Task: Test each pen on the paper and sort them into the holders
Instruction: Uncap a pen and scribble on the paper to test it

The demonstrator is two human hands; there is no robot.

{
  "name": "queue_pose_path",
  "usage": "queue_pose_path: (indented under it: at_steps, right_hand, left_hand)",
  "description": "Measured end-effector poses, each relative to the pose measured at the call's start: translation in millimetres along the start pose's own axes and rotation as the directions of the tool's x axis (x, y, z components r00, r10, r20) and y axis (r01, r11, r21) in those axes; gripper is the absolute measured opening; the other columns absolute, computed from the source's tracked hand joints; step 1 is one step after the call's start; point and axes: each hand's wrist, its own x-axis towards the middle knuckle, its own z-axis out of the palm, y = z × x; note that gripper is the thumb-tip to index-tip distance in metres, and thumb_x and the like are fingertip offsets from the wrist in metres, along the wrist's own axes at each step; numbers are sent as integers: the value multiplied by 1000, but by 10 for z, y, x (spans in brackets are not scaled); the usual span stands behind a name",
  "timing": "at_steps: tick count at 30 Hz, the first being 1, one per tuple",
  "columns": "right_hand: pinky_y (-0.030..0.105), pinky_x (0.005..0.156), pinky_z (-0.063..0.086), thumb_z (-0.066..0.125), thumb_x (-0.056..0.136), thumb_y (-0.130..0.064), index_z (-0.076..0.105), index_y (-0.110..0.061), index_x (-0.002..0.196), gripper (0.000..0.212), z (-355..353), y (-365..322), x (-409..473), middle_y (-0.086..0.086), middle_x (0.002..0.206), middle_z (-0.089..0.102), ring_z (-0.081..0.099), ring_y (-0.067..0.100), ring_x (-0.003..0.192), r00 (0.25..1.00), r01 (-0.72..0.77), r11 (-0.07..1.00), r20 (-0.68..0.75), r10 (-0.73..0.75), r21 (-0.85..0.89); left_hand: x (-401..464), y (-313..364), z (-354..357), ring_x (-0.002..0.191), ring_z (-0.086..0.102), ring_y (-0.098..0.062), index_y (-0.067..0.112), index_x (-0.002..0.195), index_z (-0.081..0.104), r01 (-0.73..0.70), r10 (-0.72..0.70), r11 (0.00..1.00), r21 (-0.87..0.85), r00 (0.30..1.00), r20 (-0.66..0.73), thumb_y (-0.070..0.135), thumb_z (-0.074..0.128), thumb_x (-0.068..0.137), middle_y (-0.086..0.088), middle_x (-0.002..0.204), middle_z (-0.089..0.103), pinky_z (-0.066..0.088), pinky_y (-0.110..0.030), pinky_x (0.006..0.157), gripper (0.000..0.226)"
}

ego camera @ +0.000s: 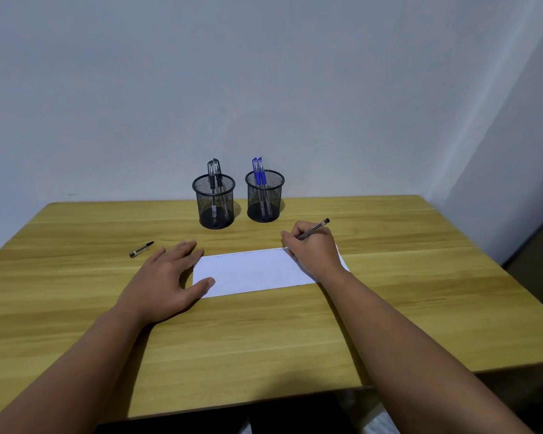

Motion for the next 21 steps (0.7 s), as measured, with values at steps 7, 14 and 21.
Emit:
queue_pose_path:
  at_steps: [7,14,21]
  right_hand:
    - [52,60,59,73,88,-24,55,-6,66,34,-5,-34,-23,15,56,60,60,24,54,999,8,997,-47,-11,-73]
    - [52,56,57,71,87,-32,55,-5,68,37,-6,-48,-32,26,65,61,67,47,66,997,-11,996,-78,5,-85]
    - [39,53,46,67,93,-14,44,-1,67,37,-32,-92,-25,28,60,53,53,28,51,986,-50,995,-153,64,90]
  left_hand:
    - [-1,-10,8,152,20,-5,26,151,45,0,0,1000,-4,1000,-7,79,40,83,8,163,32,14,-40,125,86]
    - [-7,4,2,152,20,-4,27,152,45,7,-7,1000,-2,1000,2,80,38,82,9,164,30,13,-38,126,88]
    - [-13,13,1,153,19,-5,27,151,45,8,-8,1000,-1,1000,3,80,37,82,9,164,30,12,-38,126,88]
